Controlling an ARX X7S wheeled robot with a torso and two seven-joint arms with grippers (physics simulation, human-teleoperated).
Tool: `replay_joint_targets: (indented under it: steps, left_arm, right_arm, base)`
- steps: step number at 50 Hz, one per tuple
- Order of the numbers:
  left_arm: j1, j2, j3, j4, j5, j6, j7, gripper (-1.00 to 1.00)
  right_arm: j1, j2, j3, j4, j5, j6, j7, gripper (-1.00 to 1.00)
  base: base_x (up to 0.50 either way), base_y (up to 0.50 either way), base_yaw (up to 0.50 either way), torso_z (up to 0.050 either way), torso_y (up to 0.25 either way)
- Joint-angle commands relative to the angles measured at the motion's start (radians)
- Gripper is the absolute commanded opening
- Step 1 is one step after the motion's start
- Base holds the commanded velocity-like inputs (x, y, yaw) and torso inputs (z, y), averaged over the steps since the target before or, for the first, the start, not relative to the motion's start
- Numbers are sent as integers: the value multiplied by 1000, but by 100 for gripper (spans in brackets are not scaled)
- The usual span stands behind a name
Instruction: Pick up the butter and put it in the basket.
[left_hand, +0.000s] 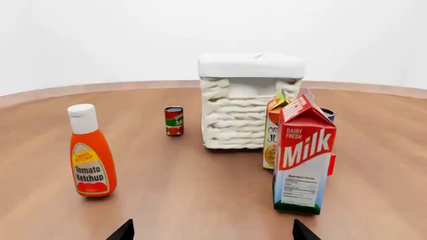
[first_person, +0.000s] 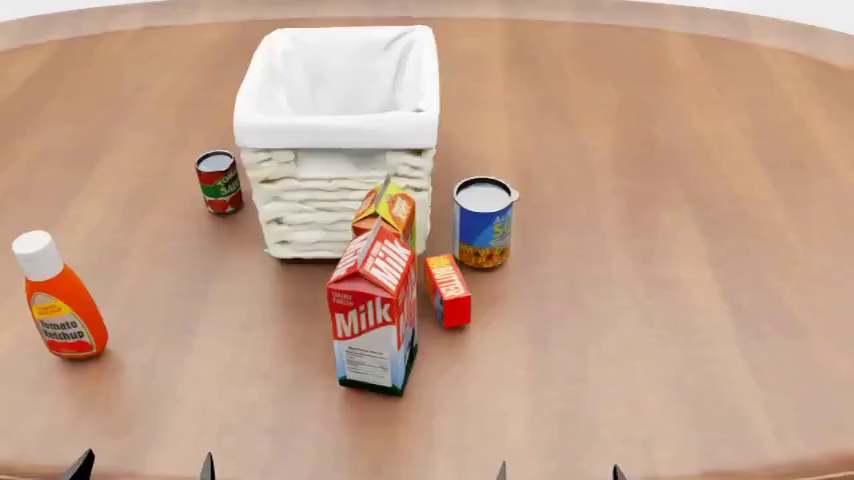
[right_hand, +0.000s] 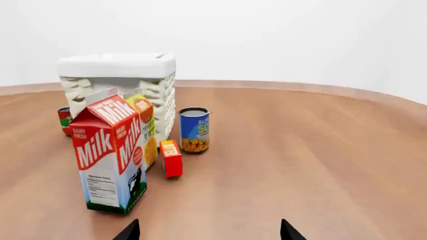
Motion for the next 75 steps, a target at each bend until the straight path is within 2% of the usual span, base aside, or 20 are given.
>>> replay_joint_targets:
  steps: [1, 8, 10, 12, 13, 18, 22, 75]
  left_arm:
    - [-1, -11, 12, 1, -11, -2, -12, 100]
    - [-1, -36, 45, 3, -32, 7, -46, 100]
    - [3, -52, 71, -8, 5, 50, -52, 100]
    - [3, -52, 71, -8, 5, 50, -52, 100]
    - [8, -29, 50, -28, 53, 97, -23, 100]
    - [-14, -43, 68, -60, 58, 96, -46, 100]
    - [-12, -52, 80, -65, 53, 107, -55, 100]
    - [-8, -112, 161, -56, 5, 119, -133, 100]
  right_arm:
    - [0, 17, -22, 3, 17, -4, 22, 100]
    - [-3, 41, -46, -10, 35, 0, 50, 100]
    - [0, 45, -50, -7, 39, 1, 57, 100]
    - [0, 45, -50, -7, 39, 1, 57, 100]
    - [-1, 12, -12, -9, 6, 6, 21, 100]
    - [10, 29, -20, 5, 59, 27, 39, 100]
    - [19, 44, -49, 19, 34, 30, 60, 100]
    - [32, 119, -163, -17, 27, 67, 137, 100]
  base:
    - [0, 0, 0, 0, 0]
    - [0, 0, 0, 0, 0]
    - [0, 0, 0, 0, 0]
    - [0, 0, 0, 0, 0]
    - [0, 0, 0, 0, 0]
    - [0, 0, 0, 0, 0]
    - [0, 0, 80, 0, 0]
    - [0, 0, 500, 0, 0]
